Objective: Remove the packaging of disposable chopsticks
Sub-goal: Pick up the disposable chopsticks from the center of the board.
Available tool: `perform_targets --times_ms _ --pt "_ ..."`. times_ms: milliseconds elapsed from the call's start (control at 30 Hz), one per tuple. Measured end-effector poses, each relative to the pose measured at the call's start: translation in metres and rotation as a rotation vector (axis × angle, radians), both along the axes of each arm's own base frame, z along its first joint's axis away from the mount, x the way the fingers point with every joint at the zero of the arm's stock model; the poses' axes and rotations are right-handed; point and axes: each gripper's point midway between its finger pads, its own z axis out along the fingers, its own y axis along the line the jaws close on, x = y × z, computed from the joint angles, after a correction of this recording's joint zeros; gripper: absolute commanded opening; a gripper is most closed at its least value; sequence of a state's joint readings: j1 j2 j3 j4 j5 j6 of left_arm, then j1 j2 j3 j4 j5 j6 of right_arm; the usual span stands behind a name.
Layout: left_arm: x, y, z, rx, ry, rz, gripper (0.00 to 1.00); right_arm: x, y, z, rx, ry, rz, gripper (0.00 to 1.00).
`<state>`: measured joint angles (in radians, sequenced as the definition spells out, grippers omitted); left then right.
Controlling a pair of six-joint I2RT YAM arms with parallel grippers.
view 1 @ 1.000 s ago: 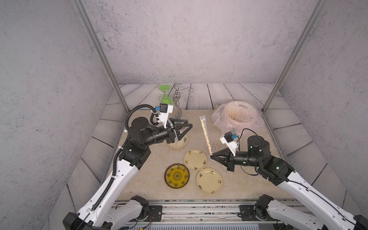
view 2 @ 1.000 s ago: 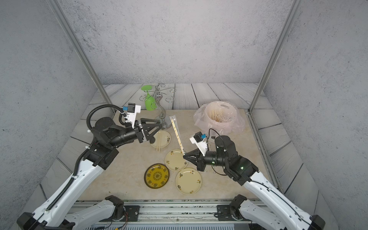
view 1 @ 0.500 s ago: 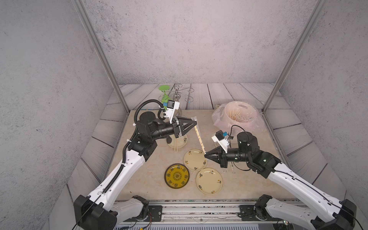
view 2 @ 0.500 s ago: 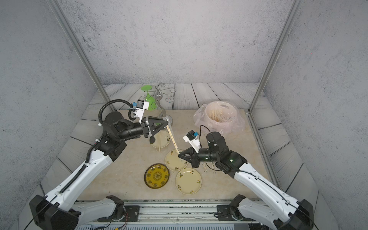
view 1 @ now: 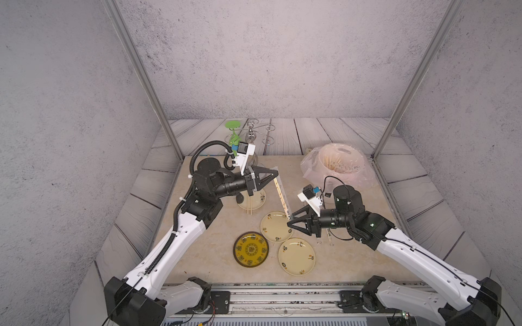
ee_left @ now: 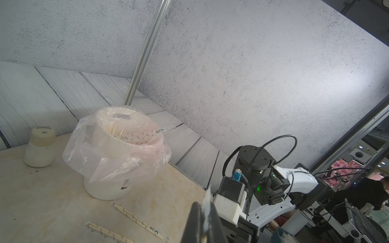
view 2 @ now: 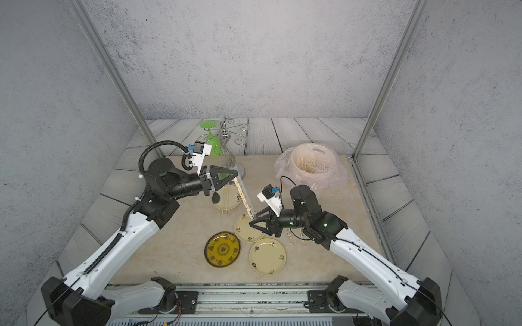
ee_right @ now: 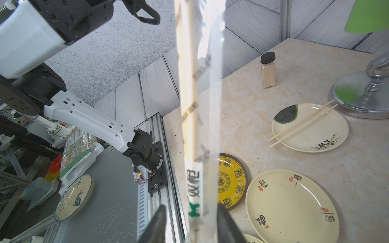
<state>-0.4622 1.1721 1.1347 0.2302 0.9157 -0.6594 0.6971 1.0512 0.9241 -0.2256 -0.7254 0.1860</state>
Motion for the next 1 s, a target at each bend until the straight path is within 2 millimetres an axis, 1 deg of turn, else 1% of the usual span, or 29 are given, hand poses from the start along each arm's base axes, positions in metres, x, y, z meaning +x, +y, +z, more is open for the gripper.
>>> perform_targets --times_ms 100,167,200,233,300,333,400,467,533,667,767,800,867,900,967,1000 --pt "-0.004 -0.001 0.002 -0.003 0.006 -0.024 0.0 0.001 0.001 0.005 0.014 -0.023 0.001 0.75" --pt "-0.008 -0.001 0.004 -0.008 0.015 -0.045 0.0 0.002 0.002 0.008 0.022 -0.032 0.004 0.74" --pt "-0.009 -0.001 0.005 -0.012 0.019 -0.054 0.0 0.002 0.003 0.009 0.024 -0.033 0.007 0.72" --pt "-0.011 -0.002 0.006 -0.017 0.023 -0.066 0.0 0.003 0.004 0.011 0.025 -0.033 0.011 0.68" --pt "-0.016 -0.002 0.011 -0.032 0.02 -0.09 0.0 0.005 0.009 0.016 0.038 -0.035 0.029 0.55" --pt "-0.017 -0.002 0.013 -0.036 0.018 -0.098 0.0 0.005 0.011 0.018 0.044 -0.032 0.04 0.51" --pt "-0.02 -0.002 0.015 -0.042 0.012 -0.11 0.0 0.002 0.013 0.02 0.058 -0.029 0.065 0.49" --pt "-0.022 -0.001 0.016 -0.042 0.01 -0.111 0.0 -0.002 0.014 0.022 0.073 -0.016 0.087 0.4" --pt "-0.023 -0.001 0.017 -0.042 0.006 -0.109 0.0 -0.004 0.016 0.026 0.093 -0.008 0.099 0.36" --pt "-0.024 0.002 0.021 -0.047 -0.014 -0.093 0.0 -0.008 0.019 0.026 0.119 0.014 0.118 0.23" --pt "-0.022 0.002 0.022 -0.049 -0.014 -0.082 0.0 -0.011 0.022 0.026 0.128 0.03 0.122 0.2" --pt "-0.022 0.002 0.021 -0.049 -0.013 -0.081 0.0 -0.012 0.022 0.027 0.132 0.033 0.125 0.17" --pt "-0.022 0.002 0.022 -0.05 -0.014 -0.079 0.0 -0.013 0.024 0.029 0.138 0.036 0.128 0.02" --pt "-0.022 0.002 0.022 -0.05 -0.015 -0.077 0.0 -0.014 0.024 0.029 0.14 0.037 0.129 0.0" --pt "-0.02 0.003 0.021 -0.05 -0.013 -0.071 0.0 -0.014 0.025 0.03 0.141 0.032 0.128 0.0" --pt "-0.02 0.003 0.021 -0.049 -0.016 -0.068 0.09 -0.014 0.025 0.03 0.141 0.035 0.126 0.0"
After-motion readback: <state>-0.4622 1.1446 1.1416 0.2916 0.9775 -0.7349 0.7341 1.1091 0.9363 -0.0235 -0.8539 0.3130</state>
